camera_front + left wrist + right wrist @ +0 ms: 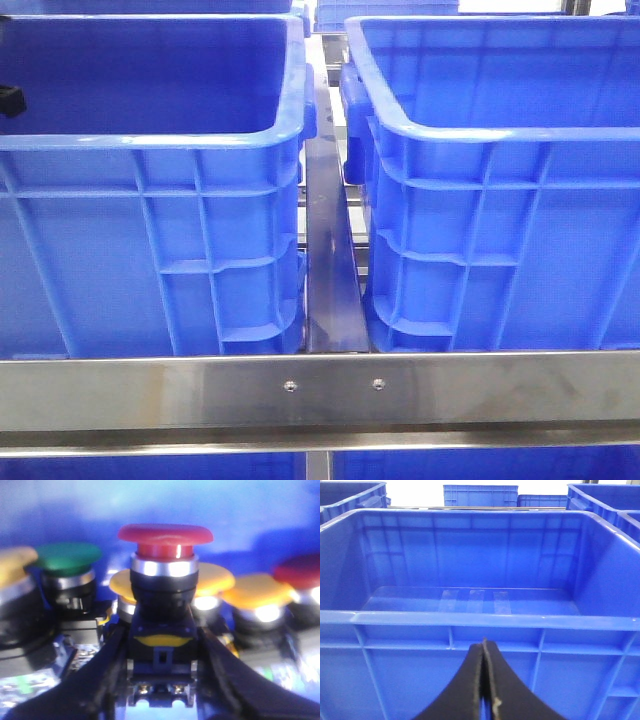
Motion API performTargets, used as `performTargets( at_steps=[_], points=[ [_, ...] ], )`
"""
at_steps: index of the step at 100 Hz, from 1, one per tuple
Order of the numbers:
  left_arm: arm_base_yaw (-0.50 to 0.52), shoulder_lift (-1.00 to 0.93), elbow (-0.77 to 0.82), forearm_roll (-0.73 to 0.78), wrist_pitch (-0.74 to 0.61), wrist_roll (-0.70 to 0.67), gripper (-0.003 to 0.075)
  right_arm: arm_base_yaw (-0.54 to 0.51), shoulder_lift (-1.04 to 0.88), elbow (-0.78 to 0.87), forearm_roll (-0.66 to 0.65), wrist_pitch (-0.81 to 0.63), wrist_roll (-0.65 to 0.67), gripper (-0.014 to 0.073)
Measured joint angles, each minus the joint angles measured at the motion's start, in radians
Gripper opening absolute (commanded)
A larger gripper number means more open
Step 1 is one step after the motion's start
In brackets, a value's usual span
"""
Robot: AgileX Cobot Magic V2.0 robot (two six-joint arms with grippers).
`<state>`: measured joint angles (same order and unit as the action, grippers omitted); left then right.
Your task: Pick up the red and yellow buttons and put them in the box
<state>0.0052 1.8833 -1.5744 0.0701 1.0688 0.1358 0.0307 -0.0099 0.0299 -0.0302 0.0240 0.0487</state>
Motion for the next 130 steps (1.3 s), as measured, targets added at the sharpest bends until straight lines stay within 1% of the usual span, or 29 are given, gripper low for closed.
performTargets(
  at_steps=[11,28,42,59,84,108,130],
  points=[
    [-0.014,-0.040,0.000,-0.040,-0.004,0.113,-0.0020,0.000,0.000,0.000,0.000,0.000,0.000,-0.0058],
    [-0.078,-0.102,0.000,-0.110,-0.002,0.333,-0.0020,0.000,0.000,0.000,0.000,0.000,0.000,-0.0058],
    [-0.138,-0.137,0.000,-0.141,0.031,0.450,-0.0020,0.000,0.000,0.000,0.000,0.000,0.000,-0.0058],
    [-0.191,-0.171,0.000,-0.183,0.075,0.530,-0.0020,0.000,0.000,0.000,0.000,0.000,0.000,-0.0058],
    [-0.242,-0.221,0.000,-0.354,0.125,0.672,-0.0020,0.000,0.000,0.000,0.000,0.000,-0.002,-0.0058],
    [-0.316,-0.229,0.000,-0.439,0.168,0.712,-0.0020,0.000,0.000,0.000,0.000,0.000,-0.002,-0.0058],
    [-0.330,-0.229,0.000,-0.583,0.172,0.748,-0.0020,0.000,0.000,0.000,0.000,0.000,-0.002,-0.0058]
  ],
)
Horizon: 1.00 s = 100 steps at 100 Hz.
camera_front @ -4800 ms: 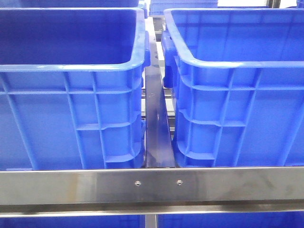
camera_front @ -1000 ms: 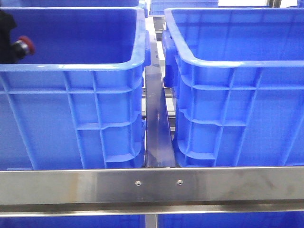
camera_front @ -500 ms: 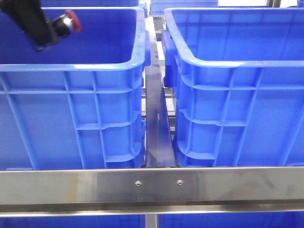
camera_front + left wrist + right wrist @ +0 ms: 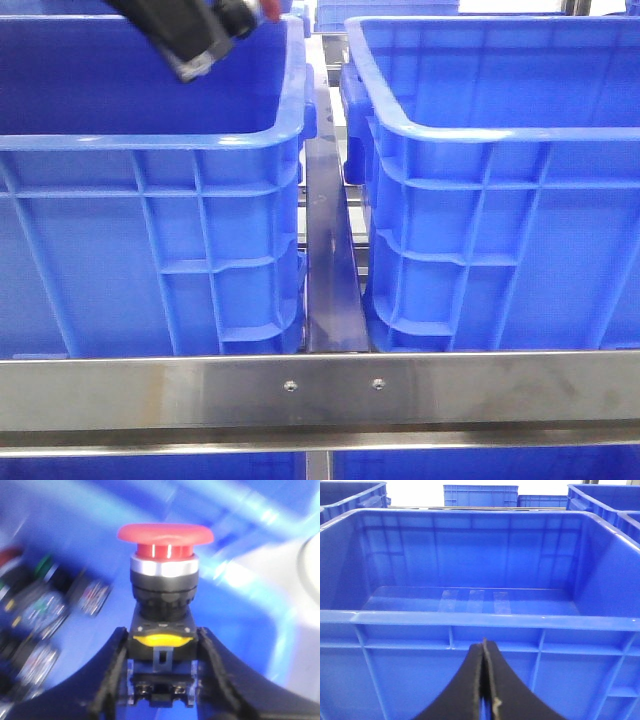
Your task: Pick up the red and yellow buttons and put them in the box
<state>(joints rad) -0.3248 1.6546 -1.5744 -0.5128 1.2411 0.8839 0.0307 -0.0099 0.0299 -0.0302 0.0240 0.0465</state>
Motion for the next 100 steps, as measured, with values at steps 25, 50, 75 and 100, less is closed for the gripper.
performTargets(
  at_steps=[25,50,75,100],
  points=[
    [0.000,0.000,0.000,-0.156,0.000,0.004,-0.0020,0.000,0.000,0.000,0.000,0.000,0.000,-0.0058],
    [-0.028,0.000,0.000,-0.215,-0.002,0.006,-0.0020,0.010,0.010,-0.118,0.010,0.147,0.000,-0.0058],
    [-0.071,0.000,0.000,-0.217,0.000,0.006,-0.0020,0.033,0.255,-0.388,0.105,0.438,0.000,0.0100],
    [-0.071,0.000,0.000,-0.190,0.000,0.006,-0.0020,0.100,0.533,-0.628,0.223,0.507,0.000,0.0672]
  ],
)
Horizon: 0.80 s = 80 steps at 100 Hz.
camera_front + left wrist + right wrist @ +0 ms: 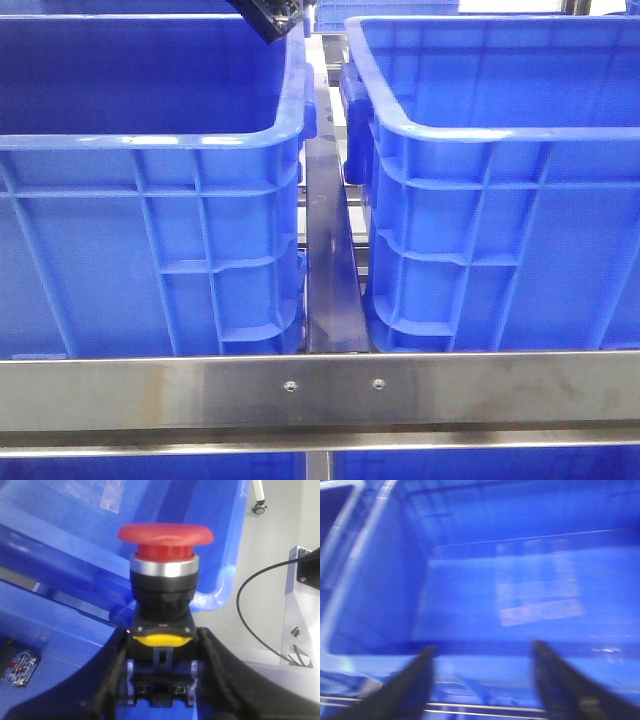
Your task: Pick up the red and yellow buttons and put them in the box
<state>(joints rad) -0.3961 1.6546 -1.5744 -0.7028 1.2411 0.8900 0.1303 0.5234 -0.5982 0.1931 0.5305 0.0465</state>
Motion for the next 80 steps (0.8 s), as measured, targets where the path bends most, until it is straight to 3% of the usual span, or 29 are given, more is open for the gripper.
performTargets(
  at_steps=[50,80],
  points=[
    [0.000,0.000,0.000,0.000,0.000,0.000,-0.0020,0.208,0.606,-0.502,0.297,0.122,0.002,0.0646],
    [0.000,0.000,0.000,0.000,0.000,0.000,-0.0020,0.221,0.841,-0.679,0.560,0.226,-0.068,0.0646]
  ],
)
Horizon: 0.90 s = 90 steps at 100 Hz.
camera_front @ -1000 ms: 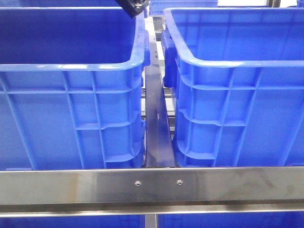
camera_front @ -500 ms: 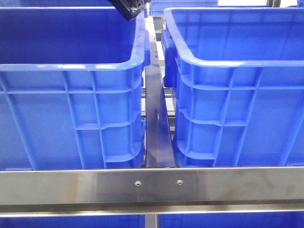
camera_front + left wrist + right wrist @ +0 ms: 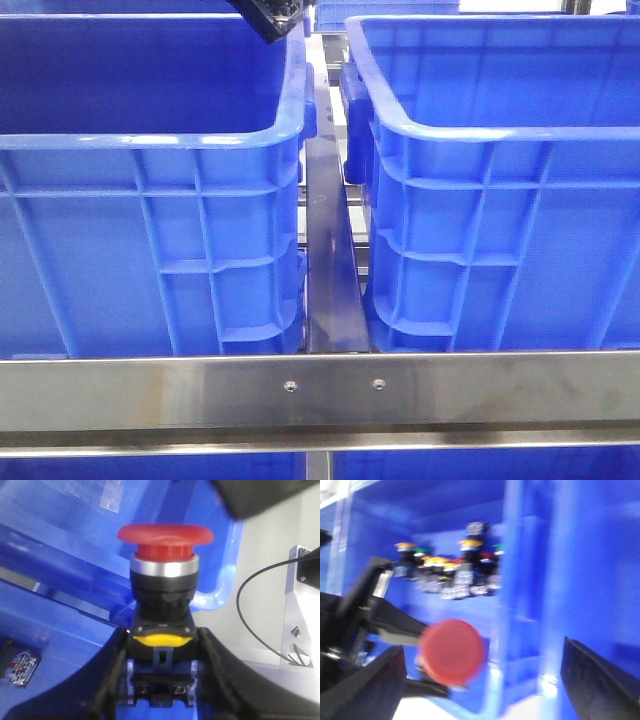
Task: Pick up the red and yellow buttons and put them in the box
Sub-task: 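Grasp the red button cap with the right gripper, release left gripper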
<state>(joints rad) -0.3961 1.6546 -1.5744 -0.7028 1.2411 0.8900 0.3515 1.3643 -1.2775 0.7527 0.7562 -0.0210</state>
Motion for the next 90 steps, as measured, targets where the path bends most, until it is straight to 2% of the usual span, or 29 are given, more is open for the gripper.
performTargets(
  at_steps=[18,42,51,66,73,78,85,90],
  points=[
    [0.000,0.000,0.000,0.000,0.000,0.000,-0.0020,0.000,0.069,-0.030,0.118,0.011,-0.064,0.0646],
    [0.000,0.000,0.000,0.000,0.000,0.000,-0.0020,0.038,0.122,-0.031,0.138,0.026,-0.104,0.0632],
    [0.000,0.000,0.000,0.000,0.000,-0.002,-0.0020,0.039,0.122,-0.031,0.140,0.026,-0.110,0.0522],
    [0.000,0.000,0.000,0.000,0.000,-0.005,-0.0006,0.039,0.122,-0.031,0.142,0.030,-0.112,0.0197],
    [0.000,0.000,0.000,0.000,0.000,-0.014,0.0052,0.039,0.122,-0.031,0.142,0.032,-0.112,0.0102],
    [0.000,0.000,0.000,0.000,0.000,-0.029,0.0126,0.039,0.122,-0.031,0.142,0.032,-0.112,0.0076],
    [0.000,0.000,0.000,0.000,0.000,-0.046,0.0281,0.039,0.122,-0.031,0.142,0.032,-0.112,0.0076],
    [0.000,0.000,0.000,0.000,0.000,-0.053,0.0430,0.039,0.122,-0.031,0.142,0.032,-0.112,0.0076]
  ],
)
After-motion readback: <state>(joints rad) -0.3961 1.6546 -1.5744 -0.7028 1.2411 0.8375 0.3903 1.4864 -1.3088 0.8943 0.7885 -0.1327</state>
